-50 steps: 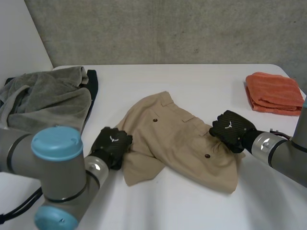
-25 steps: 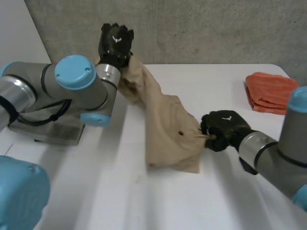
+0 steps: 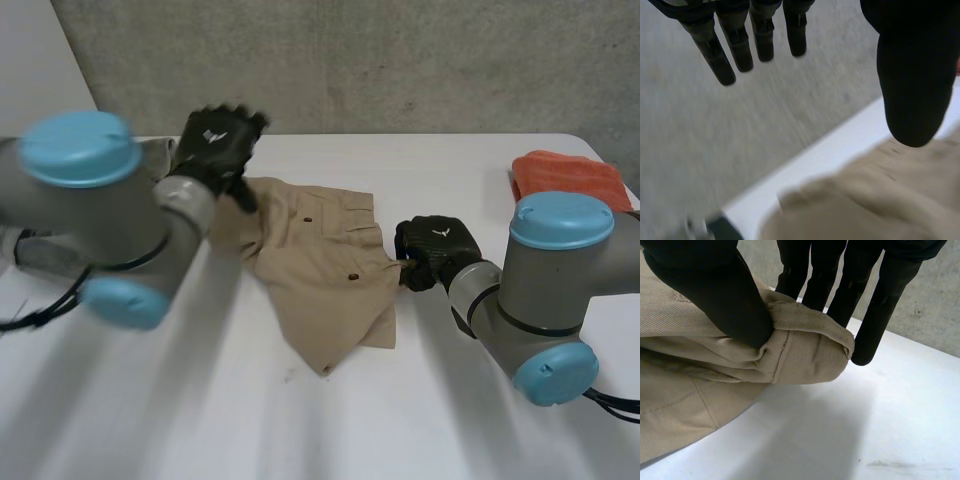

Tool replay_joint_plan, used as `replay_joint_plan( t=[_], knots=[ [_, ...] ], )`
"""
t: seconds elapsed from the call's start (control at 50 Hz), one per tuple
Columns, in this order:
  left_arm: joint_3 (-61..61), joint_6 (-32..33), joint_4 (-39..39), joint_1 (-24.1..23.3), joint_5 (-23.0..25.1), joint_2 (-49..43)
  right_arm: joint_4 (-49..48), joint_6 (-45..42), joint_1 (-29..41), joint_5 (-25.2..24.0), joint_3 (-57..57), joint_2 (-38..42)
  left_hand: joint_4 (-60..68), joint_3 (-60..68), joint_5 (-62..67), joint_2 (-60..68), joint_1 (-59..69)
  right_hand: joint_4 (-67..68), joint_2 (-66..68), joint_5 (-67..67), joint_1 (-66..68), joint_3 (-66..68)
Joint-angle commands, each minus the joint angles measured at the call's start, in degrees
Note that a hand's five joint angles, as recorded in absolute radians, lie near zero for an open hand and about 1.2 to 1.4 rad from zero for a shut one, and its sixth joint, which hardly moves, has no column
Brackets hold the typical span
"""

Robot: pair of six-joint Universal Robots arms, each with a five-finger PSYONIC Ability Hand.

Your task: Fold the laundry.

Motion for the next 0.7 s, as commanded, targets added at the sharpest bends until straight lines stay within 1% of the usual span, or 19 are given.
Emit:
replay_joint_plan(
  t=[0.02, 0.08, 0.1, 0.12, 0.16, 0.18, 0.22, 0.24, 0.26, 0.32, 0.34, 0.4, 0.52, 0.56, 0.62, 0.7],
  knots=[
    [-23.85, -12.03, -11.57, 4.38, 2.6, 14.24, -0.18, 0.15, 0.72, -0.39, -0.71, -0.24, 11.16, 11.31, 10.98, 10.96, 10.75, 11.94, 12.89, 13.73, 16.44, 12.44],
    [-30.47, -13.53, -11.94, 4.57, 4.97, 15.49, -0.18, 0.06, 1.51, -0.39, -1.33, -0.06, 12.36, 12.5, 12.18, 12.15, 11.95, 11.94, 12.89, 13.73, 16.44, 12.44],
    [-33.8, -13.89, -11.85, 4.57, 6.98, 15.75, -0.09, 0.06, 1.6, -0.48, -1.5, 0.11, 12.86, 13.0, 12.68, 12.65, 12.45, 11.94, 12.89, 13.73, 16.44, 12.44],
    [-35.14, -13.98, -11.76, 4.48, 7.96, 15.67, -0.18, 0.06, 1.77, -0.48, -1.68, 0.37, 13.7, 13.84, 13.52, 13.49, 13.29, 11.94, 12.89, 13.73, 16.44, 12.44],
    [-37.07, -14.33, -11.59, 4.3, 9.89, 15.67, -0.09, 0.06, 1.86, -0.48, -1.77, 0.46, 14.04, 14.18, 13.86, 13.84, 13.63, 11.94, 12.89, 13.73, 16.44, 12.44],
    [-37.87, -14.5, -11.24, 4.13, 11.64, 15.4, -0.09, 0.06, 1.86, -0.39, -1.77, 0.46, 13.88, 14.02, 13.7, 13.67, 13.46, 11.94, 12.89, 13.73, 16.44, 12.44],
    [-37.96, -15.03, -10.71, 4.04, 13.15, 14.97, -0.09, 0.06, 2.21, -0.39, -1.85, 0.46, 12.87, 13.01, 12.69, 12.66, 12.46, 11.94, 12.89, 13.73, 16.44, 12.44],
    [-37.87, -15.38, -10.27, 4.04, 13.68, 14.35, 0.0, 0.06, 2.3, -0.39, -1.77, 0.46, 11.53, 11.67, 11.35, 11.33, 11.12, 11.94, 12.89, 13.73, 16.44, 12.44],
    [-37.44, -16.34, -9.05, 3.78, 14.21, 12.35, 0.0, 0.06, 2.39, -0.31, -1.77, 0.46, 7.36, 7.5, 7.18, 7.15, 6.94, 11.94, 12.89, 13.73, 16.44, 12.44],
    [-35.77, -18.45, -6.58, 2.64, 14.47, 9.26, 0.26, 0.06, 2.39, 0.13, -1.77, 0.29, 1.44, 1.58, 1.26, 1.23, 1.03, 11.94, 12.89, 13.73, 16.44, 12.44],
    [-34.2, -19.76, -4.92, 1.41, 14.39, 7.42, 0.26, 0.06, 2.39, 0.13, -1.77, 0.2, 0.26, 0.4, 0.08, 0.05, -0.15, 11.94, 12.89, 13.73, 16.44, 12.44],
    [-31.12, -21.53, -2.81, 0.09, 14.3, 4.87, 0.35, 0.15, 2.39, 0.22, -1.42, -0.06, 0.25, 0.39, 0.07, 0.04, -0.16, 11.94, 12.89, 13.73, 16.44, 12.44],
    [-25.14, -23.73, -2.27, -0.88, 13.86, 0.73, 0.35, 0.15, 2.3, 0.31, -0.98, -0.59, 0.25, 0.39, 0.07, 0.04, -0.16, 11.94, 12.89, 13.73, 16.44, 12.44],
    [-22.6, -25.3, -2.36, -2.54, 13.6, -1.46, 0.35, 0.23, 2.3, 0.31, -0.98, -0.59, 0.42, 0.56, 0.23, 0.21, 0.0, 11.94, 12.89, 13.73, 16.44, 12.44],
    [-19.51, -26.28, -2.27, -4.74, 12.55, -3.49, 0.35, 0.23, 2.22, 0.31, -0.89, -0.59, 0.75, 0.89, 0.57, 0.55, 0.34, 11.94, 12.89, 13.73, 16.44, 12.44],
    [-14.42, -26.72, -2.44, -6.33, 8.42, -6.92, 0.35, 0.24, 2.22, 0.4, -0.71, -0.59, 1.59, 1.73, 1.41, 1.39, 1.18, 11.94, 12.89, 13.73, 16.44, 12.44]
  ],
)
